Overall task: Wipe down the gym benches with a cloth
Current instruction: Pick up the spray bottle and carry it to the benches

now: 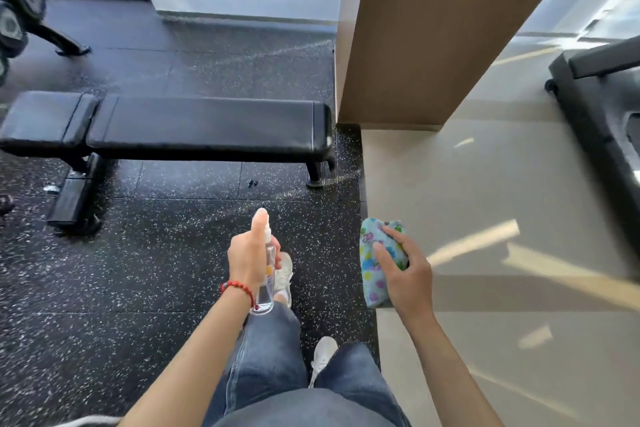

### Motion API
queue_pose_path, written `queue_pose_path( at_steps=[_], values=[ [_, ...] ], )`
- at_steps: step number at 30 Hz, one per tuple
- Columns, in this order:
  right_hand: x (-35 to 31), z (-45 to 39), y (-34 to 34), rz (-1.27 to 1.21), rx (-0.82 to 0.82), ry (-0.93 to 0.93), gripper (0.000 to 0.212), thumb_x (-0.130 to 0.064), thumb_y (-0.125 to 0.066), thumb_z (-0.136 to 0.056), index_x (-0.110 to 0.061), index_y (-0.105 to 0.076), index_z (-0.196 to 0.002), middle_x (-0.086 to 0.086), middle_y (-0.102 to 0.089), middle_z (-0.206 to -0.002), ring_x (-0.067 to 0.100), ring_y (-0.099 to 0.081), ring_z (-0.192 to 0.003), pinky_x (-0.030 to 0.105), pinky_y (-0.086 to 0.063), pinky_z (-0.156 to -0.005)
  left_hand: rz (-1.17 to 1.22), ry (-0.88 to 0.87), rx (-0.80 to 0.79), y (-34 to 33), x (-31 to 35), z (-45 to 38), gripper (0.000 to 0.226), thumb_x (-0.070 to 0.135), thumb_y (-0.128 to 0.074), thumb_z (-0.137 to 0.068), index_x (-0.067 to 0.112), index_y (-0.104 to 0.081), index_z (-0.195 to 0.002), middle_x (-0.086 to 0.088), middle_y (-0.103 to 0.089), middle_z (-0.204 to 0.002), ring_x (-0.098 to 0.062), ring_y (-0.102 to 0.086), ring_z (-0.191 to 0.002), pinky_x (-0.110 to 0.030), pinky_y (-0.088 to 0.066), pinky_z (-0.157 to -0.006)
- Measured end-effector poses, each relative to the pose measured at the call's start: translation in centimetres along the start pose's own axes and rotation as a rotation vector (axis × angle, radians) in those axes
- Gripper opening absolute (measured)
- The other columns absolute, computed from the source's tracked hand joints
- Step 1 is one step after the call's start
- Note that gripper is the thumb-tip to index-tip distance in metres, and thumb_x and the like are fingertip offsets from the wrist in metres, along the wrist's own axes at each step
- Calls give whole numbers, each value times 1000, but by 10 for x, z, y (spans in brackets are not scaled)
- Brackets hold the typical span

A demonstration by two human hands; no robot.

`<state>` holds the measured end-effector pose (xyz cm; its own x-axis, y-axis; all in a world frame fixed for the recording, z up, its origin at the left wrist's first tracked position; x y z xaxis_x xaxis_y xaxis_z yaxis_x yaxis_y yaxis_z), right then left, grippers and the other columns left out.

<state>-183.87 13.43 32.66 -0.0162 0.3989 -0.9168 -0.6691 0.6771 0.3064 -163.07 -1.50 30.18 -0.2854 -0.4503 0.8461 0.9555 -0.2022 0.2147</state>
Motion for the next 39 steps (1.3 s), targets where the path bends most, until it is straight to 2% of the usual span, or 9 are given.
queue_pose_path(
  at_steps=[4, 9, 15, 19, 24, 32, 34, 36, 39],
  values=[
    [-17, -61, -31, -18, 7, -12, 24, -17, -67, -83, -29, -66, -103, -25, -63, -93, -2, -65, -80, 30, -56, -74, -10, -5, -9, -13, 34, -67, 66, 53, -39, -93, 4, -56, -52, -10, -55, -49, -18, -52, -41, -28, -45, -55],
    [-53, -137, -75, -18, 32, -2, 23, -14, -66, -84, -26, -65, -103, -22, -62, -95, -11, -61, -75, 12, -52, -63, -40, 4, 2, -23, 84, -152, 65, 51, -41, -93, 4, -56, -51, -10, -56, -48, -16, -52, -40, -25, -44, -51],
    [-88, -202, -114, -7, 34, -7, 23, -16, -67, -83, -31, -65, -100, -23, -62, -93, -8, -62, -76, 16, -53, -67, -67, 33, 44, -22, 117, -221, 66, 49, -41, -93, 5, -55, -47, -8, -56, -43, -18, -53, -40, -28, -46, -57],
    [-102, -236, -128, 23, 9, -4, 24, -17, -66, -84, -30, -65, -103, -16, -65, -97, 4, -65, -82, 27, -56, -73, -54, 56, 101, -28, 126, -247, 68, 45, -42, -94, 11, -51, -36, -8, -54, -40, -22, -53, -42, -38, -51, -66],
    [-114, -282, -137, 35, -49, -11, 23, -19, -68, -83, -30, -66, -103, -7, -67, -100, 12, -66, -84, 36, -56, -76, -62, 114, 162, -41, 131, -267, 70, 45, -43, -94, 14, -48, -31, -6, -51, -38, -21, -50, -38, -36, -50, -62],
    [-133, -355, -148, 89, -187, 20, 21, -18, -67, -83, -29, -64, -101, -21, -64, -92, 2, -64, -78, 27, -52, -75, -88, 205, 276, -56, 137, -286, 58, 48, -41, -79, 12, -49, -34, -7, -53, -39, -23, -51, -39, -42, -53, -62],
    [-135, -370, -153, 101, -208, 30, 21, -19, -68, -82, -26, -65, -102, -15, -66, -97, 8, -64, -85, 28, -51, -79, -89, 238, 313, -57, 137, -287, 61, 47, -44, -85, 10, -51, -38, -7, -54, -41, -23, -53, -41, -41, -54, -64],
    [-138, -379, -159, 97, -240, 25, 22, -26, -67, -79, -27, -65, -101, -9, -67, -101, 2, -63, -85, 25, -52, -79, -97, 264, 349, -54, 136, -289, 64, 49, -44, -90, 8, -52, -41, -7, -56, -42, -23, -55, -43, -40, -55, -65],
    [-144, -388, -173, 101, -280, 15, 29, -34, -61, -74, -26, -64, -101, -4, -68, -102, 5, -64, -86, 24, -53, -77, -107, 304, 404, -42, 137, -293, 69, 61, -40, -82, 7, -54, -42, -12, -61, -50, -28, -61, -52, -42, -55, -69]
  ],
)
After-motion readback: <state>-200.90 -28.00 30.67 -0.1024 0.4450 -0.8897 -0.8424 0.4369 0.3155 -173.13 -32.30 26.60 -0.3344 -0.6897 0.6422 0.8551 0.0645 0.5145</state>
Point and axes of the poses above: each hand's wrist, its own z-axis away from the middle knuckle, its own y-axis out of the back of the hand, x = y × z, the point moved 6 cm from there along -z, towards the middle knuckle
